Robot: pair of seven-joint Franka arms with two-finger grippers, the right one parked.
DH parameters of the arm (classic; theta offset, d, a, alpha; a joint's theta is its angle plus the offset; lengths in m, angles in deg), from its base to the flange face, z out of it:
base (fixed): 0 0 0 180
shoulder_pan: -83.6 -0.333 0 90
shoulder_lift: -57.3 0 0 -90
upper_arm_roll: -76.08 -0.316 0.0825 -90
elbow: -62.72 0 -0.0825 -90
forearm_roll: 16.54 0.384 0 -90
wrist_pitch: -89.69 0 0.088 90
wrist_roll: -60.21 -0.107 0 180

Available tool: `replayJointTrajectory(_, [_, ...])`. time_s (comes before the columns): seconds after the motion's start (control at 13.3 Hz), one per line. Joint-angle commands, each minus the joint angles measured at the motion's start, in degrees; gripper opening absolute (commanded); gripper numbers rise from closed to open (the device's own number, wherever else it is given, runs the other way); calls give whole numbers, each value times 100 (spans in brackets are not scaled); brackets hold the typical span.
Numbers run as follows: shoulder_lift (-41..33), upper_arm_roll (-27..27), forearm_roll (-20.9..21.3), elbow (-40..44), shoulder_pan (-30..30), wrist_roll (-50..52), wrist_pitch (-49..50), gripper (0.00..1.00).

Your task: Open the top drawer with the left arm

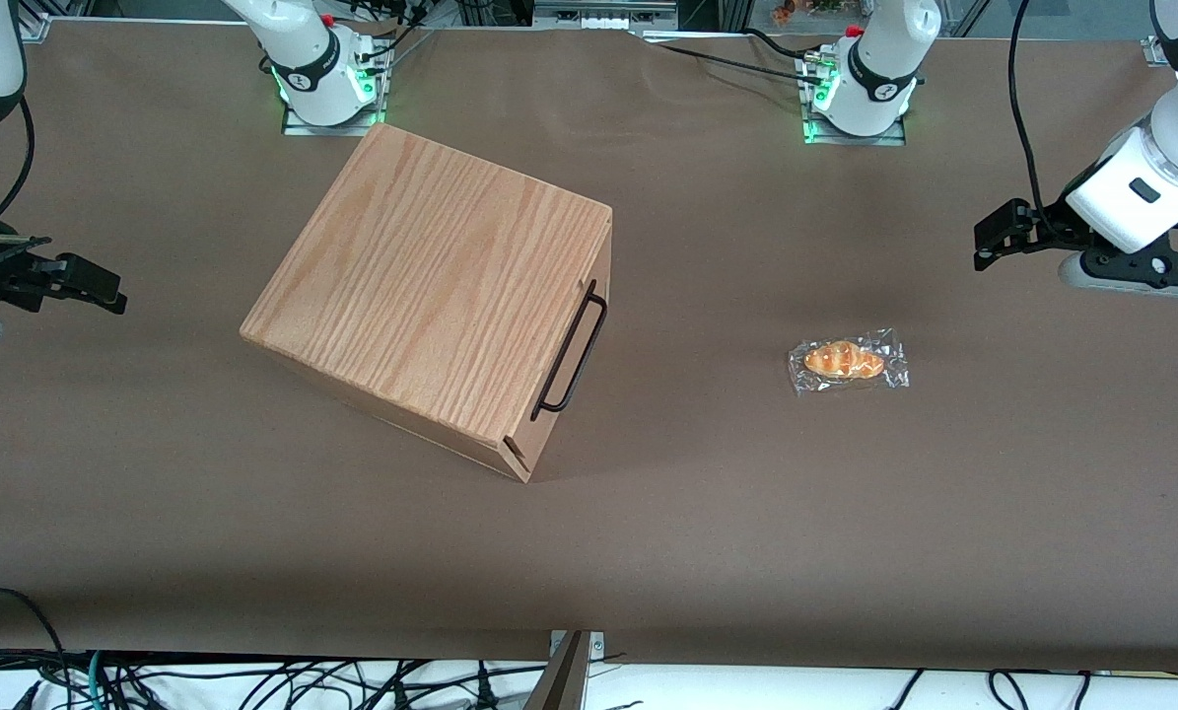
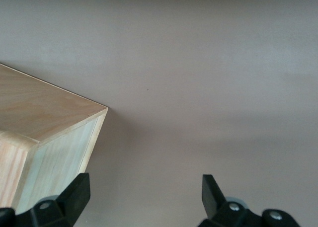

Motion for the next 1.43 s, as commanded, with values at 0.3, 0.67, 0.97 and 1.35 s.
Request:
replayJointTrajectory(0.3, [97,-22,-21,211,8,29,144,100])
replayJointTrajectory(0.67, [97,-22,-21,211,8,29,197,100])
replayJointTrajectory(0.97, [97,-22,-21,211,8,29,197,100])
replayJointTrajectory(1.35, [106,-13,-38,211,17,29,302,100])
